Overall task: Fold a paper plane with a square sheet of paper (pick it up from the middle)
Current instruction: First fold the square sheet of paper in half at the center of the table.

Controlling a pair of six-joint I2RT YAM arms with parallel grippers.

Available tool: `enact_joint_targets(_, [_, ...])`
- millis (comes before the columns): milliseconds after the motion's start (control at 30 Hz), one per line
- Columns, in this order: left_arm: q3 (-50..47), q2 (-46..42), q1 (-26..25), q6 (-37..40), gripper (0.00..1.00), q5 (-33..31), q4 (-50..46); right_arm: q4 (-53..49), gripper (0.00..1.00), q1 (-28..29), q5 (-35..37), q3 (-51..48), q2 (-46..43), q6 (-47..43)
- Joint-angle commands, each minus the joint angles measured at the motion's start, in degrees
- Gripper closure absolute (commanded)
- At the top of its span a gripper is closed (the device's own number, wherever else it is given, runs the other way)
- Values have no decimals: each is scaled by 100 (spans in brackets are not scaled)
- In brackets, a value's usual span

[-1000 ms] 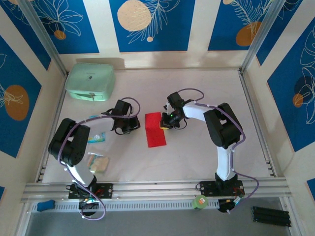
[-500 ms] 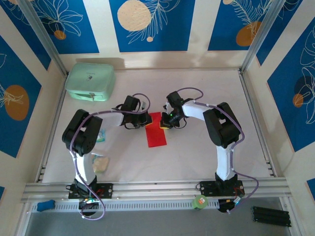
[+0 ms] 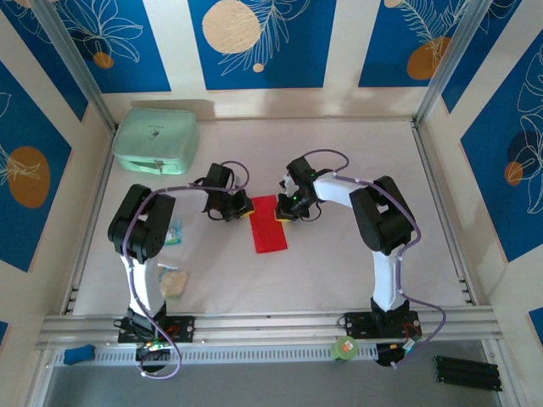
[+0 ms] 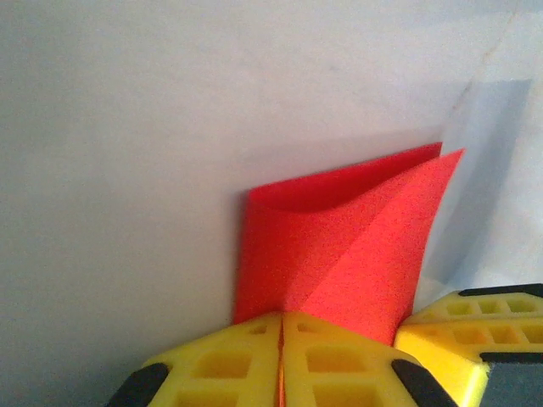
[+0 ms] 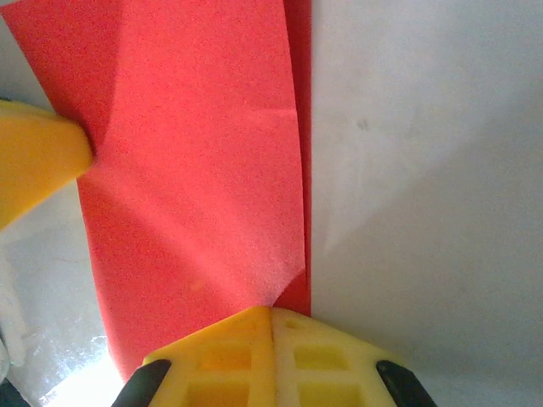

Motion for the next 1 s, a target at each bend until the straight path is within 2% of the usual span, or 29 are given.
enact_joint_targets(0, [-182, -60, 505, 213, 89, -449, -402, -808, 96, -74, 1133, -348, 724, -500])
enact_joint_targets(167, [-17, -507, 523, 485, 89, 3, -320, -813, 96, -30, 689, -258, 729, -778])
enact_joint_targets(400, [-164, -802, 106, 165, 88, 492, 336, -813, 96, 83, 461, -151, 696, -1051])
enact_joint_targets(533, [-88, -536, -72, 86, 88, 382, 327, -821, 96, 137, 417, -134, 695, -1190])
enact_joint_targets(733, [-9, -232, -74, 72, 88, 96, 43, -826, 96, 156, 326, -135, 704, -1265])
enact_joint_targets(967, [291, 20, 2, 94, 88, -716, -850, -848, 96, 147, 437, -120, 731, -1242])
